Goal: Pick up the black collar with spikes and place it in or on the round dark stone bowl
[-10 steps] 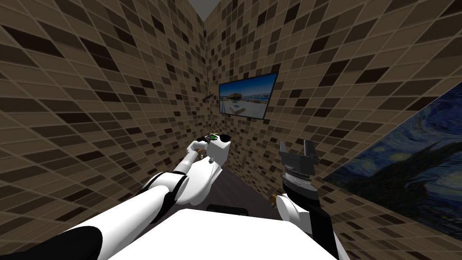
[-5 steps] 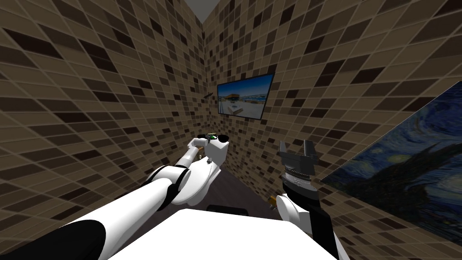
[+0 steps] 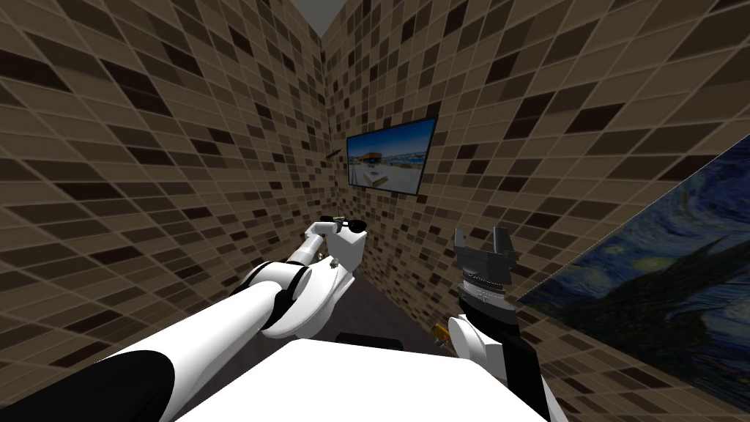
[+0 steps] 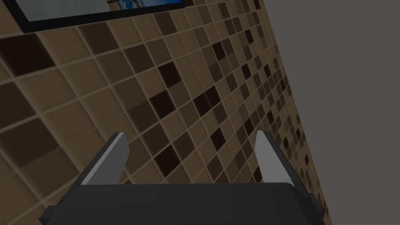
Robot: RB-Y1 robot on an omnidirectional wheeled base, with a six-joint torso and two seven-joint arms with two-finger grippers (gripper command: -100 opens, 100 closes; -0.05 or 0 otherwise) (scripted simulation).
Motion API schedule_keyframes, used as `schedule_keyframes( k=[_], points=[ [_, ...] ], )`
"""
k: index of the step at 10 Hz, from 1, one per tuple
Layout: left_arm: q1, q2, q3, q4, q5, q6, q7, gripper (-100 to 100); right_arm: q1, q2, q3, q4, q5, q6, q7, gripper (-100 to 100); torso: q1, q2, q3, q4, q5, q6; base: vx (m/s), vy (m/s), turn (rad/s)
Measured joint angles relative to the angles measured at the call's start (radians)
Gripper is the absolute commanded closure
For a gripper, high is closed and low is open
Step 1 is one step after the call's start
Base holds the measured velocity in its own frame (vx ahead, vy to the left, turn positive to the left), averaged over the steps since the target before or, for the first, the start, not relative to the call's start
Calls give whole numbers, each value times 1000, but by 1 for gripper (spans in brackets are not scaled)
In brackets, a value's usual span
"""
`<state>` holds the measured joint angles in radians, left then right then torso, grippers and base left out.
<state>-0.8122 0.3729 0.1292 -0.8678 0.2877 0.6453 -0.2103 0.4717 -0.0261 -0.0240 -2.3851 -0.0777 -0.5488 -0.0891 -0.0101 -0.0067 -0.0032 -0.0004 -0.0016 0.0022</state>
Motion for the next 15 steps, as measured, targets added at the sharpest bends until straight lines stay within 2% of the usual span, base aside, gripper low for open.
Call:
schedule_keyframes(
  k=[4,5,9,10,11,12,14,15],
  points=[
    [-39,5,7,68,50,22,12,100,0,0,0,0,0,0,0,0,-4,-5,-3,-1,-1,2,118,-123,-31],
    [-41,4,7,69,52,22,13,-100,0,0,0,0,0,0,0,0,2,-1,-1,0,0,0,13,-14,-3],
    [-41,3,6,69,52,22,13,-100,0,0,0,0,0,0,0,0,8,5,3,1,2,-1,2,-2,0],
    [-41,3,6,69,52,22,13,0,0,0,0,0,0,0,0,0,8,5,3,1,2,-1,0,0,0],
    [-41,3,6,69,52,22,13,-100,0,0,0,0,0,0,0,0,8,5,3,1,2,-1,-5,-12,32],
    [-48,9,8,46,51,46,17,-100,0,0,0,0,0,0,0,0,8,6,3,2,2,-1,-9,-25,31],
    [-82,28,12,58,68,77,7,-100,0,0,0,0,0,0,0,0,7,6,4,2,1,-1,-6,-24,24],
    [-90,33,13,43,67,100,9,-100,0,0,0,0,0,0,0,0,7,6,4,1,2,-1,-7,-21,19]
  ],
)
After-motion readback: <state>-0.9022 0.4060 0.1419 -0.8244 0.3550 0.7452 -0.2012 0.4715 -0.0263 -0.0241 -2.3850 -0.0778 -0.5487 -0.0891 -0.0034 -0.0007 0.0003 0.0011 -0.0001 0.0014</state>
